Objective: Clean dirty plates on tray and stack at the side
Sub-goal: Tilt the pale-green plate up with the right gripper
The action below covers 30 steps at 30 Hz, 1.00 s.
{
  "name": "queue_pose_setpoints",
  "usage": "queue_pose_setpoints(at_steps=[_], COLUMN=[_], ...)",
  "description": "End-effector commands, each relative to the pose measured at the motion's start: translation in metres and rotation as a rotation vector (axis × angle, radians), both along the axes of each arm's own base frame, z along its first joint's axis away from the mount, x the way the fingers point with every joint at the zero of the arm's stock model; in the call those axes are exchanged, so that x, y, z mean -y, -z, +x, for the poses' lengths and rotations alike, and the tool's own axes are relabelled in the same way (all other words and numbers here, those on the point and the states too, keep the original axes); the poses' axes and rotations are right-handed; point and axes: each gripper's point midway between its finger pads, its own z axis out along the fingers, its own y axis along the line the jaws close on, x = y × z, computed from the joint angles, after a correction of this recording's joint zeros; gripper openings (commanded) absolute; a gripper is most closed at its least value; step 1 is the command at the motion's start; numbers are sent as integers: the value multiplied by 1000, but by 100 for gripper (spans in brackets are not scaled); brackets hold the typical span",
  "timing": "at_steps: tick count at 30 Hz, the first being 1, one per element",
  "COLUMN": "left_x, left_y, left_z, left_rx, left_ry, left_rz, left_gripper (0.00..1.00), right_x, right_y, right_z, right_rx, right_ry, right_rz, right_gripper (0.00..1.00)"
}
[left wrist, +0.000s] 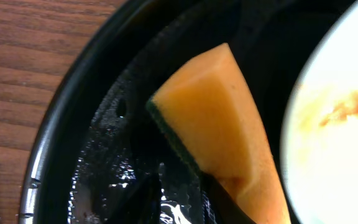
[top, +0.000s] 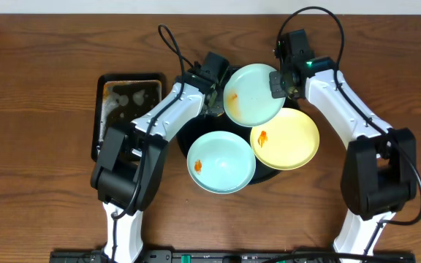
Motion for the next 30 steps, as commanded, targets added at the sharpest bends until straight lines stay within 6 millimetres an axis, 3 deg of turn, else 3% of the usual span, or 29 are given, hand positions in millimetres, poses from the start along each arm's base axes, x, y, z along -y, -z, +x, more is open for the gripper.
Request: queue_pose_setpoints(at_steps=[1, 8, 19, 25, 30], left_x=[-7, -4, 12, 18, 16], left_y=[6, 6, -43, -42, -40], left_z=[1, 2, 18, 11, 9], left_rx=[-6, -6, 121, 93, 80], left_ry=[-5, 1, 37, 91, 84], left_rz=[34, 17, -80, -105, -104], left_gripper=[25, 30, 28, 30, 40], right_x=[11, 6, -8, -11, -11], right_y=[-37, -59, -26, -12, -8], right_z=[3, 1, 0, -2, -2], right_rx=[92, 136, 74, 43, 33], right_ry=[4, -44, -72, -75, -73], right_rz=[-67, -75, -89, -88, -89], right_gripper=[1, 1, 1, 1, 1])
